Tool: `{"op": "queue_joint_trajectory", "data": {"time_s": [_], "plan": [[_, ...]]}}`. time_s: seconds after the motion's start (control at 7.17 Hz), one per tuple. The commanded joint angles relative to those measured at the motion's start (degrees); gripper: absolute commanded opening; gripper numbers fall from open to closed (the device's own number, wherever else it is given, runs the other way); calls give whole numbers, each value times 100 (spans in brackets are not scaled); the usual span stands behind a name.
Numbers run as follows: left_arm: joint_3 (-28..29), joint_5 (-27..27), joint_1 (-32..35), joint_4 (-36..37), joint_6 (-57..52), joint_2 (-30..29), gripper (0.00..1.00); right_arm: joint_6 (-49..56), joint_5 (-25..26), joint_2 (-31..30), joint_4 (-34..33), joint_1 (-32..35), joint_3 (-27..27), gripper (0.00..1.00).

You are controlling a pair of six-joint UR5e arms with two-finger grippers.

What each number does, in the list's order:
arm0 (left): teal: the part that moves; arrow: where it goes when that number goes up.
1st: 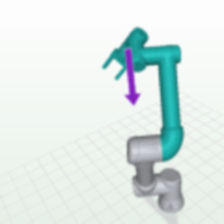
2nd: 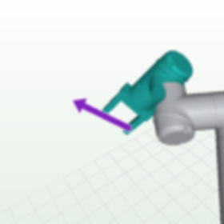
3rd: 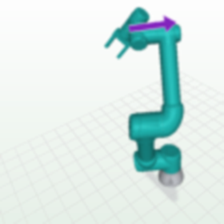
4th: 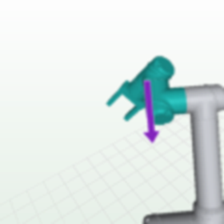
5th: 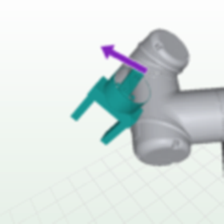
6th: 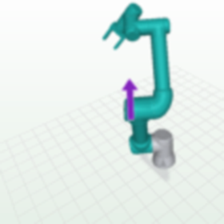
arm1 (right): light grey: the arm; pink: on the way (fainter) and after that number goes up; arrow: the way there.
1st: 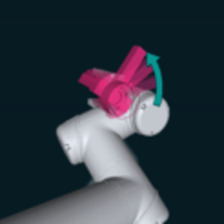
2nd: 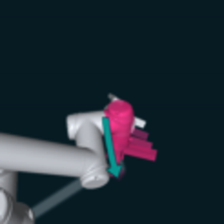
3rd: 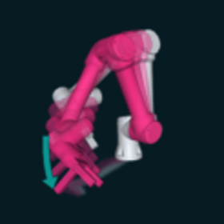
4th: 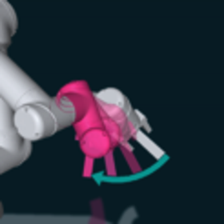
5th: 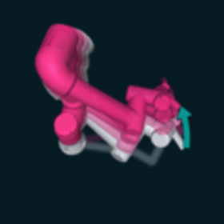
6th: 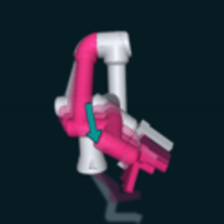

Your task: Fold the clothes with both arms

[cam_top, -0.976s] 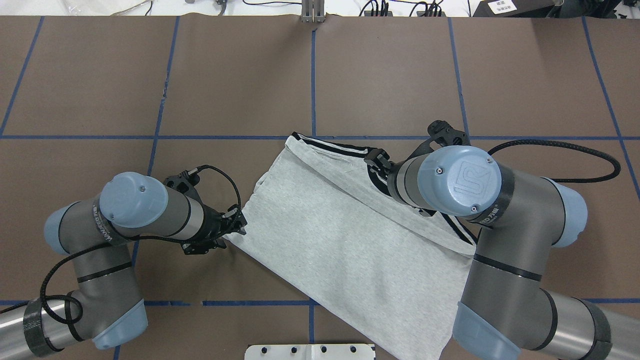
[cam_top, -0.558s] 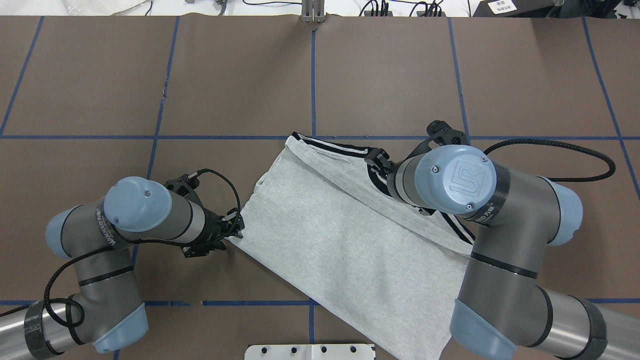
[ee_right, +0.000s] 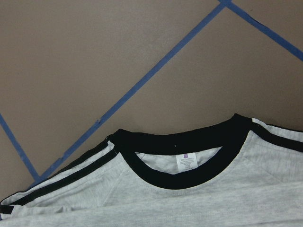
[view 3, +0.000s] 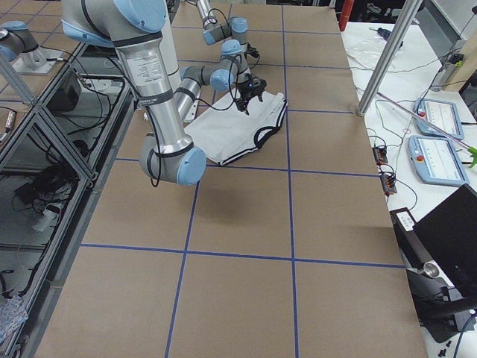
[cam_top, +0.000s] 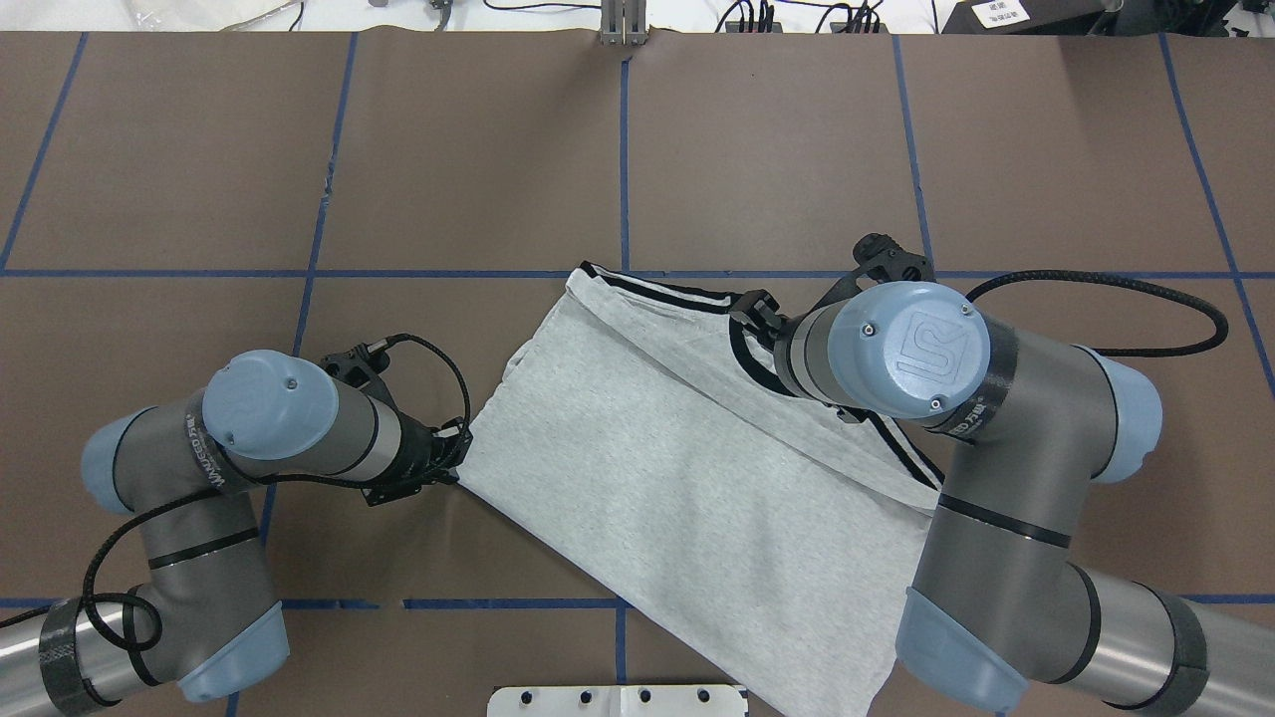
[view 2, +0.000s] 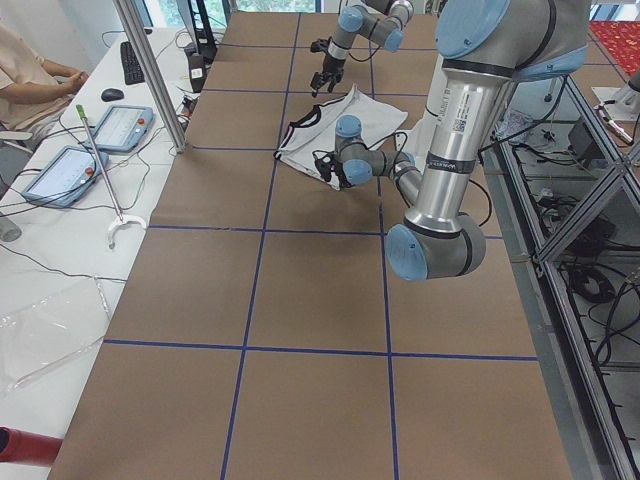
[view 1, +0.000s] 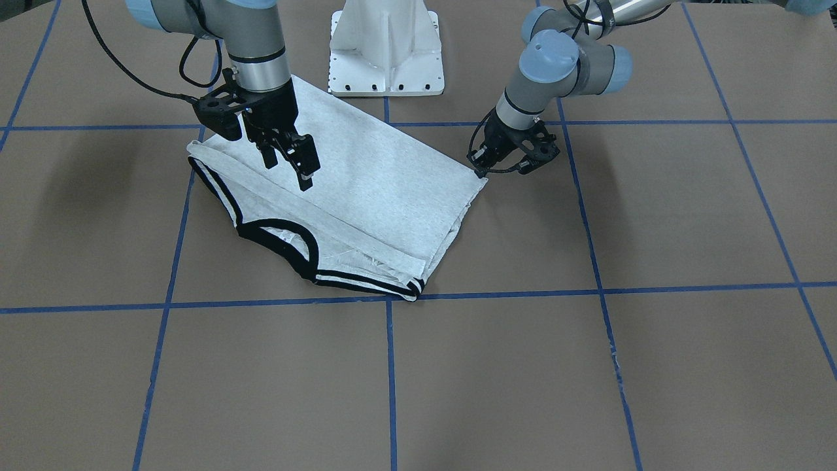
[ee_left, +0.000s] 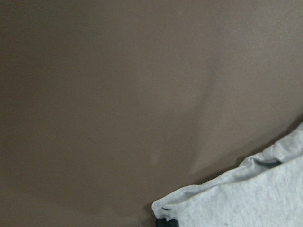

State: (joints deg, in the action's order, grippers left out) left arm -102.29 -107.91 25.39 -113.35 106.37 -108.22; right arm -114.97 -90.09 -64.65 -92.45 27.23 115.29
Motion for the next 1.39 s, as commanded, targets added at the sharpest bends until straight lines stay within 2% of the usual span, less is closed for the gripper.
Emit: {"op": "queue_joint_trajectory", "data": {"time_s": [0.0, 0.28, 0.56, 0.84, 0.98, 1.12, 1.26], "plan": [[50, 33, 377, 164, -824, -41, 0, -17, 0, 5, -1, 19, -24, 100], [251, 120, 1061, 129, -1904, -268, 0, -26, -9, 5, -1, 10, -41, 100], [1521, 129, 1739, -71, -2312, -1153, 0, -26, -9, 5, -1, 19, -59, 100], [2813, 182, 2241, -965, -2366, -1821, 0, -8, -9, 5, 7, 10, -94, 100], [3289, 574, 2295, -1100, -2305, -2260, 0, -17, 17, -4, 251, 19, -120, 100], [3799, 691, 2295, -1180, -2305, -2674, 0, -35, 18, 5, 593, 10, -312, 100], [3865, 692, 2295, -1354, -2279, -2713, 0, -26, 26, 5, 735, -7, -523, 100]]}}
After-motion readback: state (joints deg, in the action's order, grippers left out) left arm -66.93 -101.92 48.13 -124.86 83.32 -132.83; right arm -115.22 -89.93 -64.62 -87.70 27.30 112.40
